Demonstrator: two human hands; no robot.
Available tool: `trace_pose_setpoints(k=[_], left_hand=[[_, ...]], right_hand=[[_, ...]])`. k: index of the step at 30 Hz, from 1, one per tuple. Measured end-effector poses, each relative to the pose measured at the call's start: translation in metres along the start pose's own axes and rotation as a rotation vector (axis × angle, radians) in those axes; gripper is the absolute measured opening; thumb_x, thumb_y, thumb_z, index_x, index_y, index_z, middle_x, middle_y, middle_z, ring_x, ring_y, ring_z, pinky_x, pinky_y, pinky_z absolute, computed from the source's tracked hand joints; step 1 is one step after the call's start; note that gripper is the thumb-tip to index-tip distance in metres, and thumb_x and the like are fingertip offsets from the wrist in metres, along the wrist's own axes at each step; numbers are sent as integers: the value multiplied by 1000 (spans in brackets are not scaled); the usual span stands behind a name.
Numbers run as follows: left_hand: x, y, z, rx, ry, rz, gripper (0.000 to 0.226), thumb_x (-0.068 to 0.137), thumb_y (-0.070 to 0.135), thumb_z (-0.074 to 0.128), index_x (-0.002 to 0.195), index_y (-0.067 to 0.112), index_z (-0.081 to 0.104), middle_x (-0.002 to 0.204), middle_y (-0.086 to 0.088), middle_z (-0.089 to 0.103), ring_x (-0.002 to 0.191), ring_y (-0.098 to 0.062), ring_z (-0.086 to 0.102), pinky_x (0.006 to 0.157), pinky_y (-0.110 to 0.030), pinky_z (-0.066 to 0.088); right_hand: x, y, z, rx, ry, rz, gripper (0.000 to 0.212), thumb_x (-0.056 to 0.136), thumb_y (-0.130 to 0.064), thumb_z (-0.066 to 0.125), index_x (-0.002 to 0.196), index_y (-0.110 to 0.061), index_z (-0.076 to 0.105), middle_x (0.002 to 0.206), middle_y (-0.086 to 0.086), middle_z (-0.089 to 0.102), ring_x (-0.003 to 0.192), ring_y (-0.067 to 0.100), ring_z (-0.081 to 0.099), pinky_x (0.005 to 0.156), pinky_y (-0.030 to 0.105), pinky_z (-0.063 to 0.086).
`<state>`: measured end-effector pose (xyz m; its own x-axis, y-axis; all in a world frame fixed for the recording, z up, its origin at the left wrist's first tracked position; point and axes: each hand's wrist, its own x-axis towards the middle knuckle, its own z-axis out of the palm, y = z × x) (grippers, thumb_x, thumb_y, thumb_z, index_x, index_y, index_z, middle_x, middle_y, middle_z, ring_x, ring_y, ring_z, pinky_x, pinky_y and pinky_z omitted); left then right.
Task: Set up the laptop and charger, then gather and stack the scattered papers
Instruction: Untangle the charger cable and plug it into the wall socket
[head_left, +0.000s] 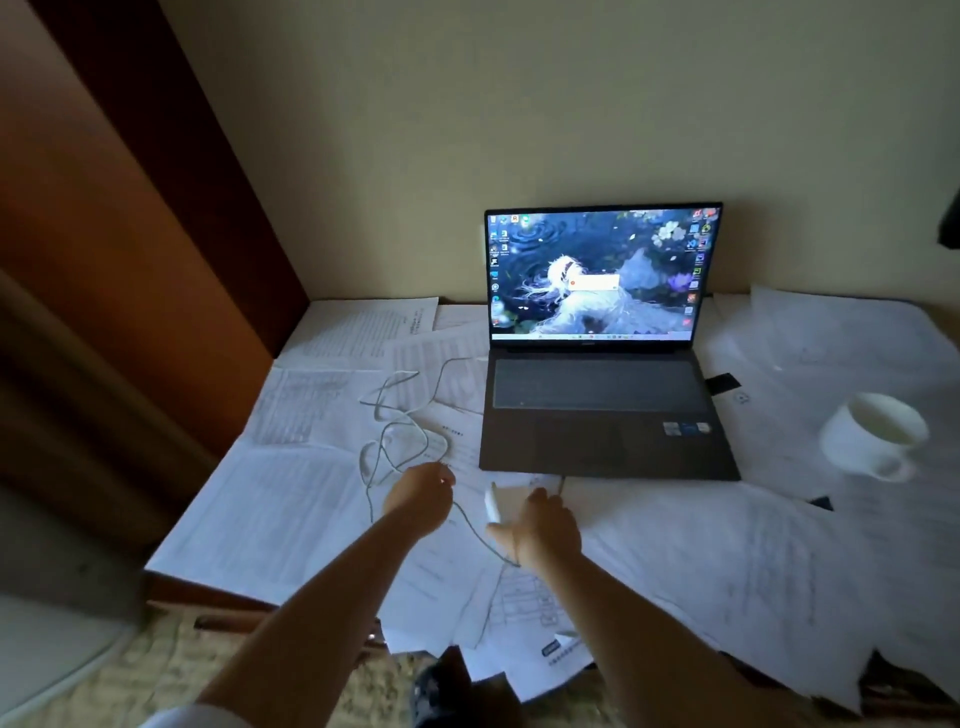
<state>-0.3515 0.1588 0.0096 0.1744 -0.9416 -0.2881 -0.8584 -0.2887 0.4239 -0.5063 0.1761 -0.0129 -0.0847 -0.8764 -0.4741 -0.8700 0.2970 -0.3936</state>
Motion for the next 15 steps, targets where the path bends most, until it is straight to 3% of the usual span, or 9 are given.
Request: trace_pose_setpoints(k=[6,8,11,15], left_hand=[[9,-2,-45,-29,153,-49,29,92,14,42,98,12,70,110,-12,67,104,-30,60,86,-31,45],[22,-2,-64,-89,207,-53,31,94,15,39,104,12,68,111,-12,67,103,-31,60,84,-32,47],[47,-10,-98,-168,278,-30,31,95,15,38,105,11,67,110,-12,66,100,-30,60,80,-32,47],[100,-30,-144,-255,285,39,29,93,11,41,104,10,69,113,-11,66,104,-27,59,84,-29,44]], right_hand=[[5,-57,-35,450,-90,-230,42,87,-43,56,114,-10,56,96,4,61,83,18,58,68,28,45],[11,-81,-44,549,-60,-260,41,86,-41,58,110,-8,56,96,8,61,82,20,59,67,31,48],[27,-121,-52,654,-3,-229,47,84,-44,61,115,-10,54,102,6,59,89,20,59,62,26,46],[55,-182,-65,771,113,-171,47,81,-44,63,110,-7,61,99,7,65,83,19,60,56,24,40]])
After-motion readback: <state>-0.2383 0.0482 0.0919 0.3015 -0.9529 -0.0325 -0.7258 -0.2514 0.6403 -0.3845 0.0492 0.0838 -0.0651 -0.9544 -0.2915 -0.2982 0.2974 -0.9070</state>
